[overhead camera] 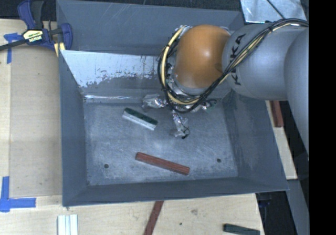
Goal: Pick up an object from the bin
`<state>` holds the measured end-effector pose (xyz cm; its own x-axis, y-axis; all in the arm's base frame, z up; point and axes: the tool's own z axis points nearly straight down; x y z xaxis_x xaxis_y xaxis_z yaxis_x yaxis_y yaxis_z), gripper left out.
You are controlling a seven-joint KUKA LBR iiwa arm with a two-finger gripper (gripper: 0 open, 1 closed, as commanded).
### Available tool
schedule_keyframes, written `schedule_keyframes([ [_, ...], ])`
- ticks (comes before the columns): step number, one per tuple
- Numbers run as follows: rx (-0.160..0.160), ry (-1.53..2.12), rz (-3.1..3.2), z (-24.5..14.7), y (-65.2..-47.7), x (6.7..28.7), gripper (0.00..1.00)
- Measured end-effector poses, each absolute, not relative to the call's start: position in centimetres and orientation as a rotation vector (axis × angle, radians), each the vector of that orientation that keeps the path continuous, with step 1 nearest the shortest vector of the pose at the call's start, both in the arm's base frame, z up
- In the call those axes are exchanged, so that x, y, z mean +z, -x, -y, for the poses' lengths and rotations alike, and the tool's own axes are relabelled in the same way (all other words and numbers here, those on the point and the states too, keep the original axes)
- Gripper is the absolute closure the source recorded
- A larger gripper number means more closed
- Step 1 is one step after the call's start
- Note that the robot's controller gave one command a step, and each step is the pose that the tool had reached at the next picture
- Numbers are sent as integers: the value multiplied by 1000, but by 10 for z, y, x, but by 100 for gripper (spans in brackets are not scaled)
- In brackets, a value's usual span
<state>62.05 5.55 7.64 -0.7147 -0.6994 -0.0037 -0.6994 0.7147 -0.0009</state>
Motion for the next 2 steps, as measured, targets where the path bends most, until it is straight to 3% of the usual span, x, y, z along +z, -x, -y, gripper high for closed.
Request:
schedule_keyframes([
  [1, 1, 1184, -2906, -56, -621, 76, 0],
  [2, 3, 907, -3002, -110, -605, 72, 100],
])
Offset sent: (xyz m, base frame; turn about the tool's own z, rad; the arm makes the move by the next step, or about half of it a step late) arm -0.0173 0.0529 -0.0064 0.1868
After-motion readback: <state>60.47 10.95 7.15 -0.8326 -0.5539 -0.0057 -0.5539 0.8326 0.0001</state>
